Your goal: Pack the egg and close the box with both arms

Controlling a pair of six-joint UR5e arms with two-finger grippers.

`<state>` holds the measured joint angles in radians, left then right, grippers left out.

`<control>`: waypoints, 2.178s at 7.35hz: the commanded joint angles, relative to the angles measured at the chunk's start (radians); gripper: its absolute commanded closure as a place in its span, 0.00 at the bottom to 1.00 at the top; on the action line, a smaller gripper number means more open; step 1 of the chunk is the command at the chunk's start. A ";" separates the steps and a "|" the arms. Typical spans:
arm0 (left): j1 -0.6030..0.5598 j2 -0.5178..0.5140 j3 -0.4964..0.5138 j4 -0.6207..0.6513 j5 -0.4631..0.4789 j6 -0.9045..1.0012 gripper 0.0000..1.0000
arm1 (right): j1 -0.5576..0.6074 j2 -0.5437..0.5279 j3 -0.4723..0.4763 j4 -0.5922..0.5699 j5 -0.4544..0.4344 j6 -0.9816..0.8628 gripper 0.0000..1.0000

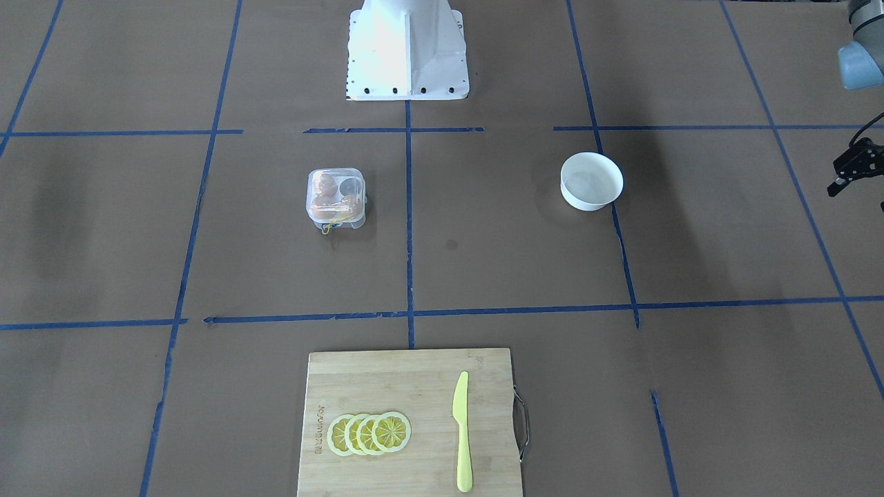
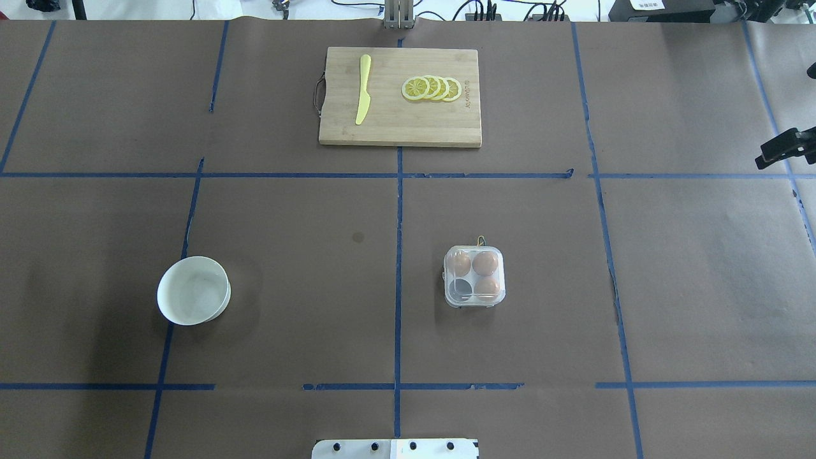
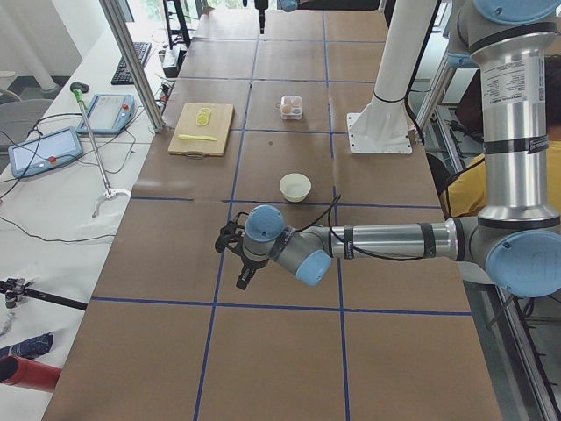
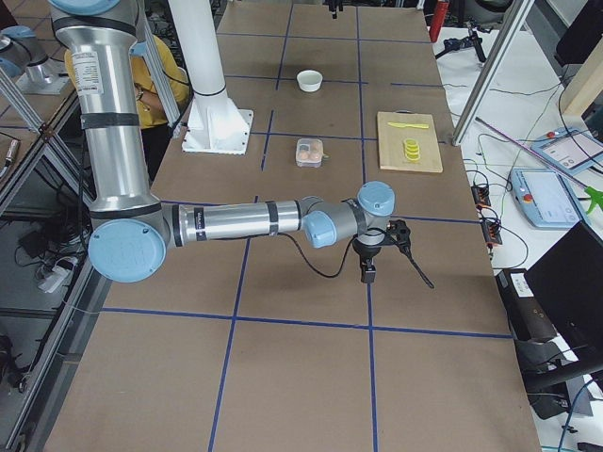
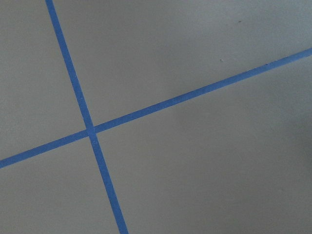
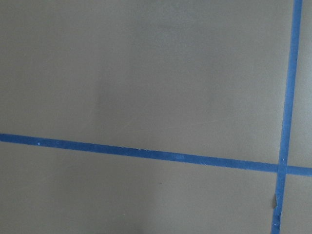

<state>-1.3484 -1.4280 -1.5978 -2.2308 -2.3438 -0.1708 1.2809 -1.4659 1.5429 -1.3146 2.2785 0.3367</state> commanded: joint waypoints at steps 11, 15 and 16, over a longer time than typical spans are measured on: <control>0.003 -0.093 0.042 0.214 -0.005 -0.144 0.05 | 0.018 -0.074 0.119 -0.156 0.013 -0.001 0.00; -0.003 -0.127 0.056 0.272 -0.080 -0.133 0.05 | 0.031 -0.161 0.174 -0.155 0.036 -0.004 0.00; -0.005 -0.126 0.058 0.272 -0.078 -0.130 0.05 | 0.035 -0.172 0.187 -0.156 0.042 -0.004 0.00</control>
<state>-1.3513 -1.5538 -1.5426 -1.9621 -2.4181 -0.3051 1.3098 -1.6185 1.7129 -1.4707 2.3110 0.3337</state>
